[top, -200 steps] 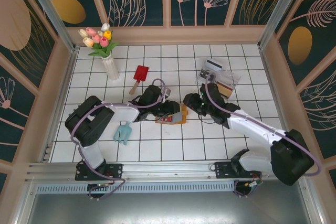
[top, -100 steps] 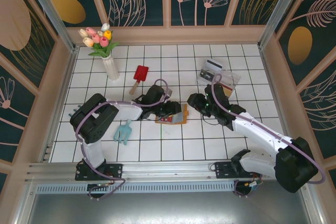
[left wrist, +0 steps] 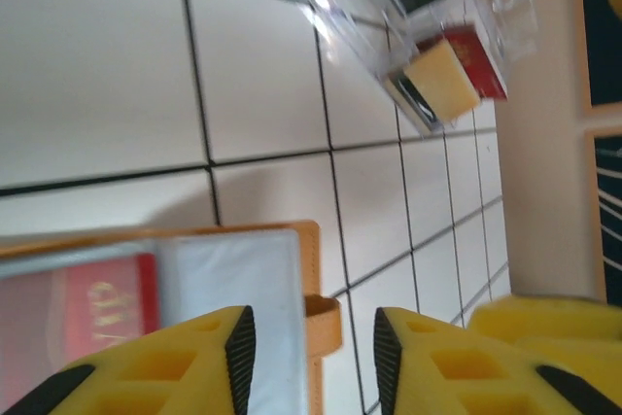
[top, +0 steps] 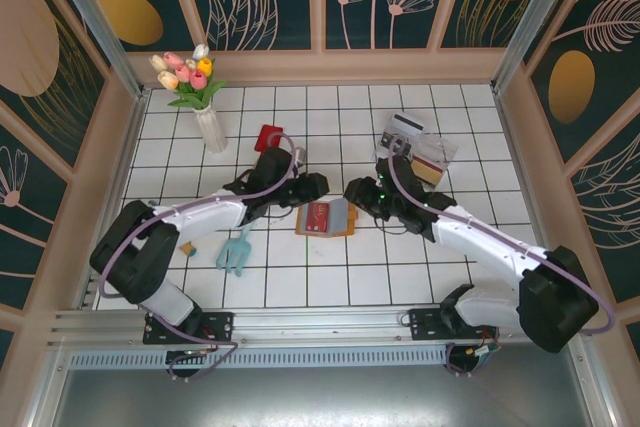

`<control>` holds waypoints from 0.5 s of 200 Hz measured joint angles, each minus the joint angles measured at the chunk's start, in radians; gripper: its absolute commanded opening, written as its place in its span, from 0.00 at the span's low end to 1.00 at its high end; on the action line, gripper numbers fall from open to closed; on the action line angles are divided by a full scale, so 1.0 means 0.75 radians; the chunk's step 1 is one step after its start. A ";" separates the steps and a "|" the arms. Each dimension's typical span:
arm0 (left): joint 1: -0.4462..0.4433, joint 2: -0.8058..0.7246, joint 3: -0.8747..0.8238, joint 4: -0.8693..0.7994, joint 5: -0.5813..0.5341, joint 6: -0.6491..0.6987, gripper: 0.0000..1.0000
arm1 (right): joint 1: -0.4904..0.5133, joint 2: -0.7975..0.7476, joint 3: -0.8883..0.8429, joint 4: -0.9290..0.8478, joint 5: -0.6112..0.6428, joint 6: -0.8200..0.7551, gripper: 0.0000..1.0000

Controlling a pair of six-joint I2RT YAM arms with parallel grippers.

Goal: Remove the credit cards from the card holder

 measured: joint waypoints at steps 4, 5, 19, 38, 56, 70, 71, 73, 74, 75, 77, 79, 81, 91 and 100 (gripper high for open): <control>0.011 -0.012 -0.010 -0.006 -0.009 -0.003 0.36 | 0.011 0.017 0.011 0.002 -0.001 -0.001 0.34; 0.013 -0.014 -0.012 -0.006 -0.011 -0.002 0.36 | 0.013 0.020 0.013 0.002 -0.001 0.000 0.34; 0.045 -0.044 -0.048 -0.023 -0.038 -0.002 0.34 | 0.042 0.085 0.048 0.010 -0.003 0.004 0.31; 0.055 -0.063 -0.086 -0.052 -0.072 -0.002 0.31 | 0.058 0.193 0.086 0.031 -0.019 0.007 0.26; 0.055 -0.090 -0.127 -0.064 -0.111 -0.003 0.29 | 0.062 0.301 0.116 0.052 -0.038 0.017 0.22; 0.055 -0.114 -0.161 -0.066 -0.141 -0.009 0.27 | 0.063 0.377 0.130 0.068 -0.053 0.023 0.22; 0.055 -0.116 -0.164 -0.066 -0.142 -0.010 0.27 | 0.063 0.381 0.131 0.068 -0.054 0.023 0.22; 0.055 -0.118 -0.166 -0.066 -0.145 -0.010 0.27 | 0.063 0.391 0.133 0.068 -0.057 0.023 0.21; 0.055 -0.120 -0.169 -0.066 -0.147 -0.011 0.27 | 0.063 0.393 0.134 0.068 -0.057 0.023 0.21; 0.055 -0.120 -0.170 -0.066 -0.148 -0.012 0.27 | 0.063 0.399 0.135 0.068 -0.057 0.024 0.21; 0.055 -0.121 -0.173 -0.066 -0.153 -0.014 0.27 | 0.063 0.409 0.136 0.070 -0.059 0.023 0.21; 0.055 -0.122 -0.176 -0.066 -0.156 -0.016 0.27 | 0.063 0.417 0.138 0.071 -0.063 0.023 0.20; 0.055 -0.123 -0.179 -0.066 -0.159 -0.017 0.27 | 0.063 0.422 0.138 0.072 -0.065 0.024 0.20; 0.055 -0.123 -0.188 -0.066 -0.167 -0.024 0.26 | 0.063 0.455 0.146 0.077 -0.075 0.023 0.19; 0.055 -0.123 -0.193 -0.069 -0.170 -0.033 0.26 | 0.063 0.481 0.157 0.077 -0.082 0.024 0.18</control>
